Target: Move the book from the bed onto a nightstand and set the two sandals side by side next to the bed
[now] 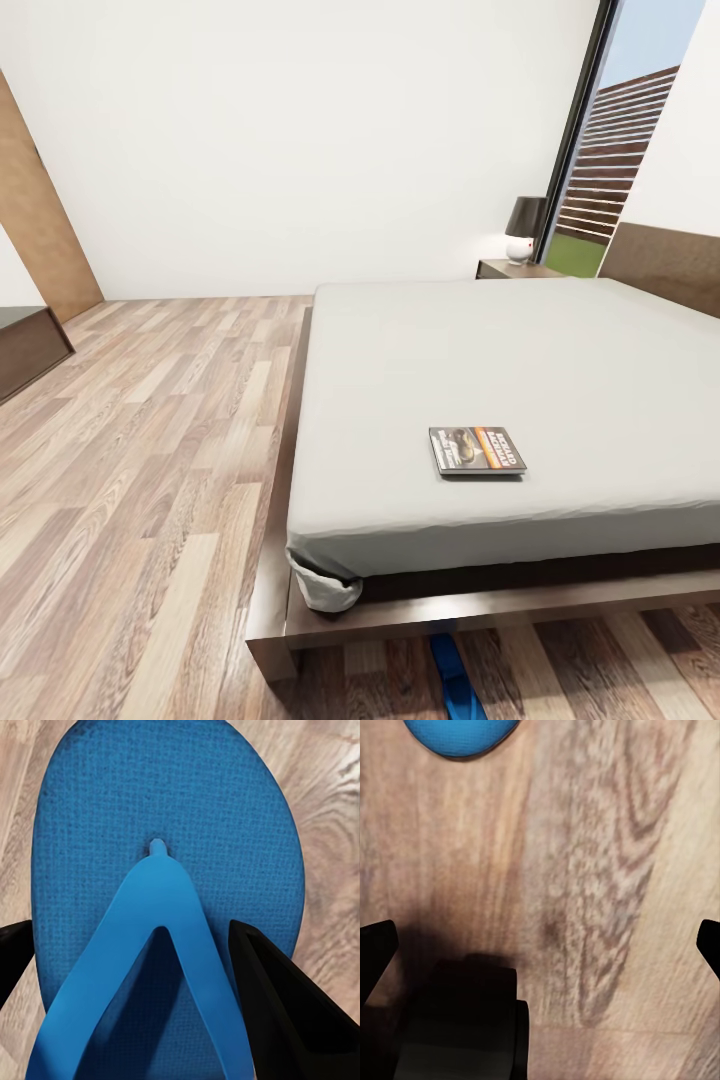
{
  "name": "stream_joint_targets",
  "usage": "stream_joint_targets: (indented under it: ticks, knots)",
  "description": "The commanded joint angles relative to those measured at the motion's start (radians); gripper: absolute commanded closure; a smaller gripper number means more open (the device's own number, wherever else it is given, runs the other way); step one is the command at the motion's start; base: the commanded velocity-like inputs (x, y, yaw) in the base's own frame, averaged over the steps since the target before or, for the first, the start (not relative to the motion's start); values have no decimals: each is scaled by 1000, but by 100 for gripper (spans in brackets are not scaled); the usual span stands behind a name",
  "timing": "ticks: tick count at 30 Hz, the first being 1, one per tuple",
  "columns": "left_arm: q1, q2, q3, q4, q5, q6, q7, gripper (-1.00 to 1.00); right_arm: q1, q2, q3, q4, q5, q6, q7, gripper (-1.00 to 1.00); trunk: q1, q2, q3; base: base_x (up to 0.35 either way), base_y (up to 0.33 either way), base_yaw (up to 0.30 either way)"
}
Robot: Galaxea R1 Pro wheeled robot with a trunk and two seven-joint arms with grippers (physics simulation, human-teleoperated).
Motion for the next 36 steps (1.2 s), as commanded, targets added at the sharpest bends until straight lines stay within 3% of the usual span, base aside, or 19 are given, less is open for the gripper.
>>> stream_joint_targets:
  ticks: [1,5,11,24,36]
  knots:
    - [0,0,-4,1,2,-3,0,100,-1,0,5,1,5,2,5,-100,0,0,-1,0,0,0]
    - [0,0,-4,1,2,-3,-1,100,-1,-1,5,1,5,1,6,-100,0,0,-1,0,0,0]
    - [0,0,-5,1,2,-2,-1,100,-1,-2,5,2,5,1,6,-100,-3,1,22,0,0,0]
    - [0,0,-6,1,1,-2,0,100,0,-9,4,5,5,0,5,-100,-3,1,22,0,0,0]
    - [0,0,-6,1,1,-2,0,100,2,-72,2,7,2,-1,5,-100,-3,1,22,0,0,0]
